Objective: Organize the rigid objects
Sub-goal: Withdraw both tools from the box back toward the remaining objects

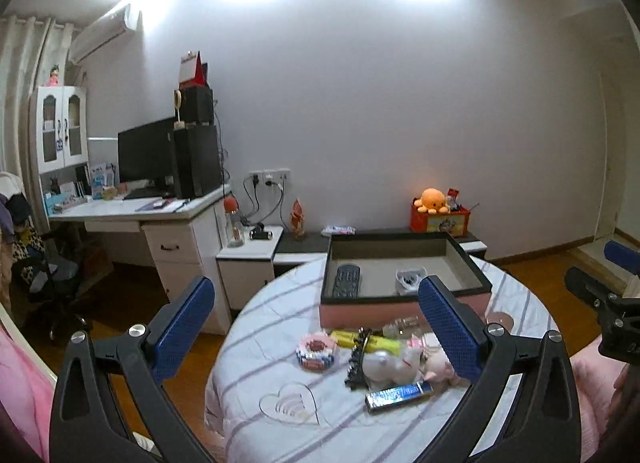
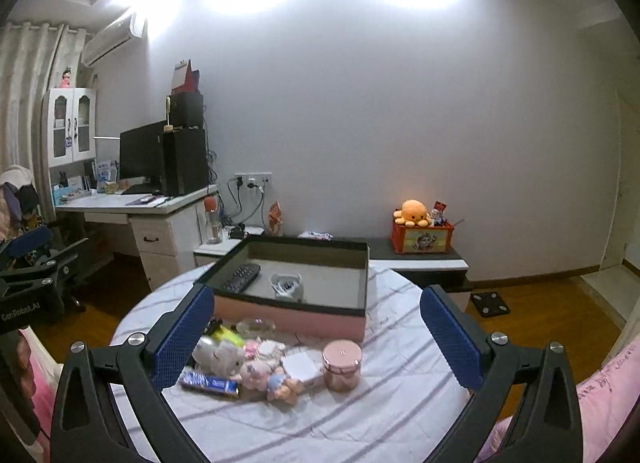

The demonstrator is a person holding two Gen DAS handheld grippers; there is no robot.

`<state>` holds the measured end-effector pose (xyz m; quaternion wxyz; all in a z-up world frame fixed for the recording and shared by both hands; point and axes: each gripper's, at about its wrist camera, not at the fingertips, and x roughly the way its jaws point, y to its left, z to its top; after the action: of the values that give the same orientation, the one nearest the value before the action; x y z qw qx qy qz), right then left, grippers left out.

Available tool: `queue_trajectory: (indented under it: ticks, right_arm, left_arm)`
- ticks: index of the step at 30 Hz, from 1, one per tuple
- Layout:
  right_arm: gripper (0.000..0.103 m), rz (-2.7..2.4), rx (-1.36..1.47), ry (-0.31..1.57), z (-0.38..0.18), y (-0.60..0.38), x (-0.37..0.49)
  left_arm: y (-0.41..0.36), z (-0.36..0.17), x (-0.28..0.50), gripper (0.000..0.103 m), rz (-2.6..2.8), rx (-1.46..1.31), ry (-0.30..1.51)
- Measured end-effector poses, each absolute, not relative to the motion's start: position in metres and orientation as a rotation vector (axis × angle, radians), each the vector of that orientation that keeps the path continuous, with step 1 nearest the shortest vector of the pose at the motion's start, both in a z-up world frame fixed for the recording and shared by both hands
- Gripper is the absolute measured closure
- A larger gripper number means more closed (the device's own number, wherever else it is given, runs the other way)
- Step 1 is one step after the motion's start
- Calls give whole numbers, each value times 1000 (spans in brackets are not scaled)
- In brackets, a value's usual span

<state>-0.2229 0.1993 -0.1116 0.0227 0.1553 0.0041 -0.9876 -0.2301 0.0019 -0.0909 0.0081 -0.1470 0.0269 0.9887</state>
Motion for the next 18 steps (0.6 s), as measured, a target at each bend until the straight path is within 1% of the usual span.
queue_trajectory:
  ticks: [9, 18]
  right_arm:
    - [0, -3079, 546, -4, -127, 212, -223]
    - [0, -3021, 786, -4, -175, 217, -252]
  left_arm:
    - [9, -113, -234, 0, 3050, -506, 115]
    - [34, -183, -265, 0, 2904, -822, 143]
